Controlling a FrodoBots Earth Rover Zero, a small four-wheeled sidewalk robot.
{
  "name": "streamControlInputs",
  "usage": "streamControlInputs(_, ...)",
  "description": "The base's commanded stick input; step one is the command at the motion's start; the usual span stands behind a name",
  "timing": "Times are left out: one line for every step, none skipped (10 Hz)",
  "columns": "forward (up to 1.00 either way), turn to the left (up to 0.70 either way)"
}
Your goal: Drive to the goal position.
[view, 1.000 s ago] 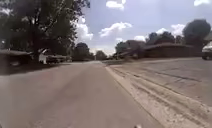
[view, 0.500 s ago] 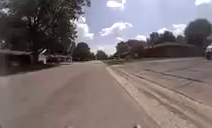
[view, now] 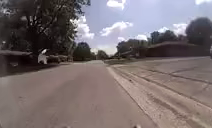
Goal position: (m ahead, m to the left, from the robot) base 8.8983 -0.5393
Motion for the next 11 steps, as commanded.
streamControlInputs(0.7,0.0)
streamControlInputs(0.7,0.0)
streamControlInputs(0.7,0.0)
streamControlInputs(0.7,0.0)
streamControlInputs(0.7,0.0)
streamControlInputs(0.7,0.0)
streamControlInputs(0.7,0.0)
streamControlInputs(0.7,0.0)
streamControlInputs(0.7,0.0)
streamControlInputs(0.7,0.0)
streamControlInputs(0.7,0.0)
